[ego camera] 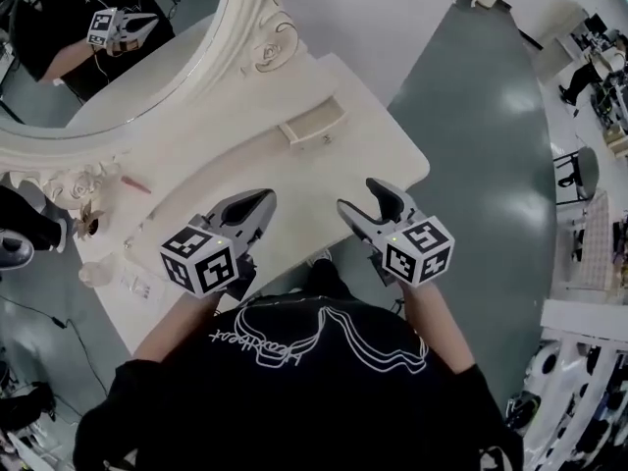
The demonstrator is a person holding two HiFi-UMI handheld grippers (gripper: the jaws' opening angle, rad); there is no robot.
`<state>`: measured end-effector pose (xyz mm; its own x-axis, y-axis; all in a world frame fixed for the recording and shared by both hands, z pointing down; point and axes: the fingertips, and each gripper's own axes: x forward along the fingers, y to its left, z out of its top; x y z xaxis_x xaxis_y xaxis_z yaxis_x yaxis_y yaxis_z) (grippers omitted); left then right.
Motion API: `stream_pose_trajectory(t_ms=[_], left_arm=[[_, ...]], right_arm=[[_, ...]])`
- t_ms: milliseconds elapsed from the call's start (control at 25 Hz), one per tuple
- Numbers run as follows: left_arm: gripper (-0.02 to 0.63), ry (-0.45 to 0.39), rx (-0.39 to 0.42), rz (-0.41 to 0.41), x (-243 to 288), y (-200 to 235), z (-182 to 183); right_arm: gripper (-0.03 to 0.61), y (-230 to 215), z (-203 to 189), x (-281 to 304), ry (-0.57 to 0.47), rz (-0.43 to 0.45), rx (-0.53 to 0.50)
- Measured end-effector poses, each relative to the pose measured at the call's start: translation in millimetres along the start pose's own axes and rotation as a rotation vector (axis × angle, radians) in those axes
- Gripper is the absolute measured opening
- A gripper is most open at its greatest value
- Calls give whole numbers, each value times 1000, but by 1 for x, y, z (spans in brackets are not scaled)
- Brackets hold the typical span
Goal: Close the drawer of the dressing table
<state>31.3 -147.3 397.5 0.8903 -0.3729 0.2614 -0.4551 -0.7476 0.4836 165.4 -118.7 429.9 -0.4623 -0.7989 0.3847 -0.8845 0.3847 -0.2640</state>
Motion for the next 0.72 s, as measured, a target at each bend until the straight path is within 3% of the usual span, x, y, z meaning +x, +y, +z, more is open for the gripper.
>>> stream_pose_trajectory(t_ms=[720], left_arm=[[4, -57, -116, 196, 27, 77, 9]], right_arm=[[239, -88, -25, 119, 184, -5, -82]])
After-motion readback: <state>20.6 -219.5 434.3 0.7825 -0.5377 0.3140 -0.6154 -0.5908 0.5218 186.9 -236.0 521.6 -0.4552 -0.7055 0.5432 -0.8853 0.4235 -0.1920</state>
